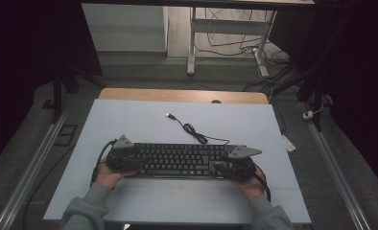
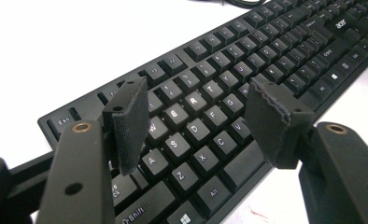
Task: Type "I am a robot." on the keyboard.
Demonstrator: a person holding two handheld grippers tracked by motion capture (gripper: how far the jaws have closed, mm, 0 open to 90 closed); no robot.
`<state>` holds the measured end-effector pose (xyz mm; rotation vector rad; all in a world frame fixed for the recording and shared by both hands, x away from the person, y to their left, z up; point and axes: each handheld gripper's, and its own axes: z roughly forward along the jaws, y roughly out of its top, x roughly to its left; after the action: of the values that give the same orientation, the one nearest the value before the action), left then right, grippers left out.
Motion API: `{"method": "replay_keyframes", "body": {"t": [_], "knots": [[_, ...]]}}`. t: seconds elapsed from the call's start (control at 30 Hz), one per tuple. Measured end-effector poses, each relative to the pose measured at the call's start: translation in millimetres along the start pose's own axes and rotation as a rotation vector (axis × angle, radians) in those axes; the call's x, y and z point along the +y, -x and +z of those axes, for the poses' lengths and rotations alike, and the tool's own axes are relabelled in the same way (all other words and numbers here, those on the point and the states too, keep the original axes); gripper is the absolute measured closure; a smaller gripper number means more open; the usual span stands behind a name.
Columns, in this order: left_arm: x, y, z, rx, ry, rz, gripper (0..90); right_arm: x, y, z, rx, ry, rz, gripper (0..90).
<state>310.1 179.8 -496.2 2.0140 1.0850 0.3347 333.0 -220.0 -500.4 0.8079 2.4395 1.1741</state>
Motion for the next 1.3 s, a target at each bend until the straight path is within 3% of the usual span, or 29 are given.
{"method": "replay_keyframes", "body": {"t": [0.37,0.7,0.9,1.3], "knots": [[5.0,3.1,12.5,0.017,-0.027,0.034,49.3,0.0,-0.3,0.3,-0.003,-0.001,-0.001,52.7],[8.3,3.1,23.6,0.029,-0.049,0.063,72.8,0.0,-0.3,0.8,-0.004,-0.002,-0.003,52.7],[11.2,5.6,31.6,0.016,-0.062,0.076,87.5,-0.1,-0.4,1.2,-0.004,-0.005,-0.005,52.7],[10.4,7.2,43.9,0.025,-0.091,0.082,88.2,-0.3,-0.3,1.3,-0.005,-0.007,-0.002,52.7]]}}
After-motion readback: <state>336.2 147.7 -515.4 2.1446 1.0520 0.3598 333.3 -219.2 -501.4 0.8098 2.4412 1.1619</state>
